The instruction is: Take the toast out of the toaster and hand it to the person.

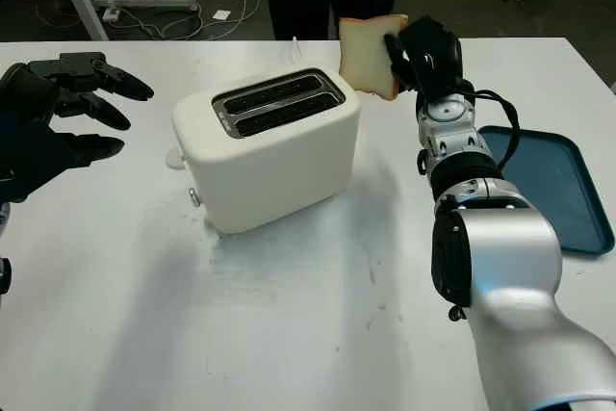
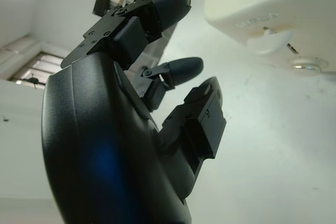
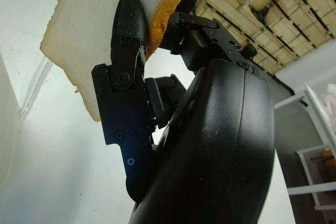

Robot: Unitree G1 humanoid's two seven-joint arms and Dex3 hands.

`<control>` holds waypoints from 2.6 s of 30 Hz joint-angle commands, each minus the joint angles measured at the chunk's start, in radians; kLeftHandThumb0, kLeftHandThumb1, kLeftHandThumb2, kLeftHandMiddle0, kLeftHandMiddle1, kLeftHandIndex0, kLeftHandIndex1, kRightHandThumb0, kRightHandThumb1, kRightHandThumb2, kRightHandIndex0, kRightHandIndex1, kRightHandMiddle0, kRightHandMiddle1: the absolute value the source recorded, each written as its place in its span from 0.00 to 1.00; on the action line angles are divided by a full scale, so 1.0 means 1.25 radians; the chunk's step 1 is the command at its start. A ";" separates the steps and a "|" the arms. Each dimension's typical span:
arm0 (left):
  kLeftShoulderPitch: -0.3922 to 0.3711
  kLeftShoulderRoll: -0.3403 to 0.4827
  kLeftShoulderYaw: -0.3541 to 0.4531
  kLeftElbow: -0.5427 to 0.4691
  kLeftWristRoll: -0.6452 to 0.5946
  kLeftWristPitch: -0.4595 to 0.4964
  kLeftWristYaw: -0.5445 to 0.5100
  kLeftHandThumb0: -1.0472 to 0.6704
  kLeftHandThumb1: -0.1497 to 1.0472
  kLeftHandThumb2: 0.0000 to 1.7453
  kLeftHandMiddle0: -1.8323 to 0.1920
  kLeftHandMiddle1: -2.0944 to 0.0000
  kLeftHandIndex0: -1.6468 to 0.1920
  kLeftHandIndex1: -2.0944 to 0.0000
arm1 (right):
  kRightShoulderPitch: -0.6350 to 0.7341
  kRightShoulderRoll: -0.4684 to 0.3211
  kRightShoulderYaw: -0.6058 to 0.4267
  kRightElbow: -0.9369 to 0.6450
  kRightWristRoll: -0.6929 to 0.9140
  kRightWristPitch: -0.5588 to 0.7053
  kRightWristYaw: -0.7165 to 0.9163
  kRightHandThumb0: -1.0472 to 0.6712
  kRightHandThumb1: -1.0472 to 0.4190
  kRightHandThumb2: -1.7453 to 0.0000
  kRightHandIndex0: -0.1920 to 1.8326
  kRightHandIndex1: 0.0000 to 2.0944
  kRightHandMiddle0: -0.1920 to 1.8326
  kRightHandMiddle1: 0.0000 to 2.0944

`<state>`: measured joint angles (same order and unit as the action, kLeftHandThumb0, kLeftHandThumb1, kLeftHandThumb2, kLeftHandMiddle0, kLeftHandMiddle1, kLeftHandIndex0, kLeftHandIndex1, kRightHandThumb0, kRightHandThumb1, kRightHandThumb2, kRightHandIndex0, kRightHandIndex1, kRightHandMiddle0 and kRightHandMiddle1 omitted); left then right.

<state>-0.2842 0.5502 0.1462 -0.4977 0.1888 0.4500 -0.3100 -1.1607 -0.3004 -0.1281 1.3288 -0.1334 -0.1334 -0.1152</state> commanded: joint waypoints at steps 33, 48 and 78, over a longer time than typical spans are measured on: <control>-0.005 0.008 0.001 0.003 -0.004 0.007 -0.004 0.96 0.89 0.02 0.55 0.49 0.49 0.66 | -0.012 -0.011 -0.011 -0.009 0.007 -0.011 -0.014 0.44 0.09 0.81 0.50 0.83 0.39 0.83; -0.004 0.011 0.004 0.009 -0.007 -0.002 -0.007 0.95 0.89 0.02 0.55 0.50 0.49 0.66 | 0.002 -0.025 0.029 -0.010 -0.026 -0.023 0.040 0.11 0.09 0.94 0.44 0.23 0.45 0.16; 0.161 -0.102 0.063 -0.128 -0.048 -0.093 0.051 0.92 0.89 0.08 0.63 0.41 0.57 0.60 | 0.646 -0.024 -0.046 -0.676 0.277 -0.201 0.336 0.18 0.16 1.00 0.17 0.03 0.19 0.03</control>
<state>-0.1376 0.4629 0.2061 -0.6284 0.1447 0.3848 -0.2775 -0.4994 -0.3679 -0.1710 0.6840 0.1181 -0.4555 0.2664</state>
